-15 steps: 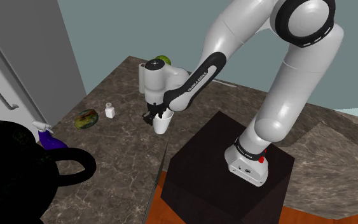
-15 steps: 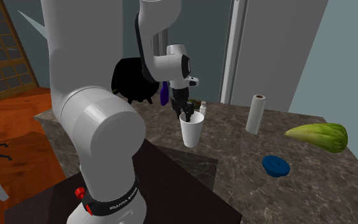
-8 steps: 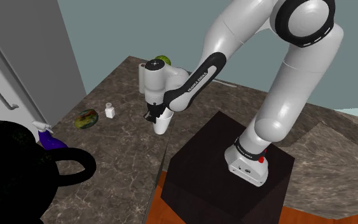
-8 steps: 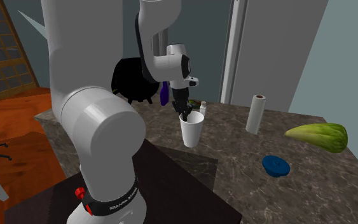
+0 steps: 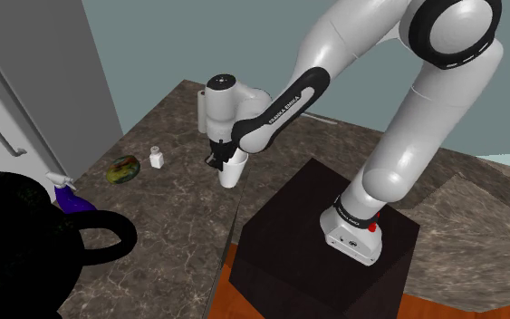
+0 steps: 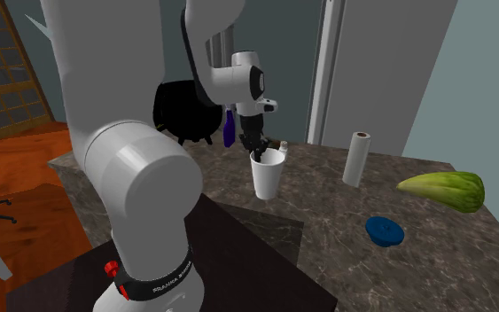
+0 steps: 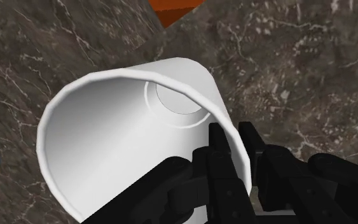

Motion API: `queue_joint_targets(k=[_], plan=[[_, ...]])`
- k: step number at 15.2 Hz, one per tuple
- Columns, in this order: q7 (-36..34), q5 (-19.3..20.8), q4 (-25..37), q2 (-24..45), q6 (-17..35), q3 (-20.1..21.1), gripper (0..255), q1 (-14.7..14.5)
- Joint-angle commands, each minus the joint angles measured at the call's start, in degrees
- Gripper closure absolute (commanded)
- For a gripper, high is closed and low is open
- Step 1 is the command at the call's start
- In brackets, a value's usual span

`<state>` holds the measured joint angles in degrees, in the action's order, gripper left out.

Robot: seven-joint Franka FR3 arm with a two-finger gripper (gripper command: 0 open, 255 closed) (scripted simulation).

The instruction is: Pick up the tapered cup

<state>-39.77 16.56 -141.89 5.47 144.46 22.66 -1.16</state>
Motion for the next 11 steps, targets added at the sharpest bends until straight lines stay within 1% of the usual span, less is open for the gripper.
queue_joint_targets(k=[1, 9, 11], plan=[[1.2, -1.4, 0.2, -1.3, -1.3, 0.3, 255, 0.1], [5.5, -6.6, 1.2, -7.1, -7.2, 0.8, 255, 0.1], [5.5, -6.7, 1.3, -7.2, -7.3, 0.8, 255, 0.0]])
